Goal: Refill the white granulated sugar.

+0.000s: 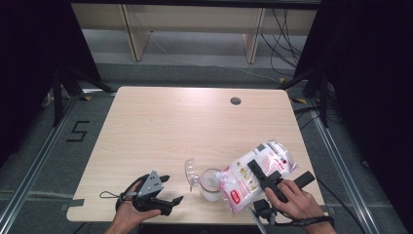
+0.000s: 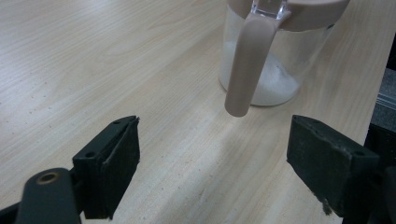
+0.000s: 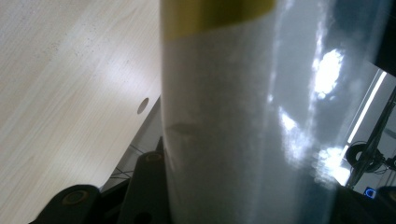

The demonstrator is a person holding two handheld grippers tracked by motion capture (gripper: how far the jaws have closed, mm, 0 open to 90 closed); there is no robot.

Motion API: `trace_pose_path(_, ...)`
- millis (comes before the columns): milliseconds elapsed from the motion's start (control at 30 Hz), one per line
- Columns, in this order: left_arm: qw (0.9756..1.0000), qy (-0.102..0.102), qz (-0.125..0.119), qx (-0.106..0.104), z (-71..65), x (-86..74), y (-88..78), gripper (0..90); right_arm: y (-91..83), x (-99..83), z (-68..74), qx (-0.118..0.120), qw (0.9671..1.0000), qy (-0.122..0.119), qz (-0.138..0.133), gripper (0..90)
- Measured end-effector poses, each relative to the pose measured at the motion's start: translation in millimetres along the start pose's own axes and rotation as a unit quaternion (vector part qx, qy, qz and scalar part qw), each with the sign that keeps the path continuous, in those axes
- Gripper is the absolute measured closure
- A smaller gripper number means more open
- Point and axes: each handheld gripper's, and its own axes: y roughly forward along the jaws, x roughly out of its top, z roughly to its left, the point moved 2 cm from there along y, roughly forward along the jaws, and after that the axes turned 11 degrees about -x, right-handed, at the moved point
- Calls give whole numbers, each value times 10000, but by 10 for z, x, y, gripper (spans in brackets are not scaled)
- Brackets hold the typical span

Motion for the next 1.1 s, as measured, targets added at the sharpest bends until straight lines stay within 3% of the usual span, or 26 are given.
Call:
trace_pose_path(333,10000,2,-14,-19,3,3,-2,171,-3,-5,-27,-12,10000,-49,-21,660)
trace_pose_path(400,9999,89,58,10,15,6,-16,171,1,-9,-31,-32,10000,-85,-34,660)
trace_pose_path(433,10000,7,-57,-32,-5,7,-5,170,4,-9,-31,-36,10000,-86,-32,660)
trace_pose_path(467,10000,-17,-21,-44,-10,9,-8,170,5,-9,-29,-29,10000,-86,-30,660)
trace_pose_path(733,10000,-12,-64,-36,-15,5,4,171,-6,-9,-31,18,10000,-60,31,661)
trace_pose_path(867,10000,-4,-61,-37,-16,4,8,171,4,-16,-71,-78,9997,-230,-29,662)
trace_pose_path(1000,10000,-15,-46,-27,-14,5,9,171,-7,-26,-80,-85,9997,-218,19,662)
trace_pose_path(1033,9999,91,57,10,6,0,-2,171,-7,-26,-81,-86,9997,-236,26,662)
trace_pose_path(1100,10000,0,-88,-40,-14,2,16,171,-7,-21,-68,-27,9997,-258,22,662)
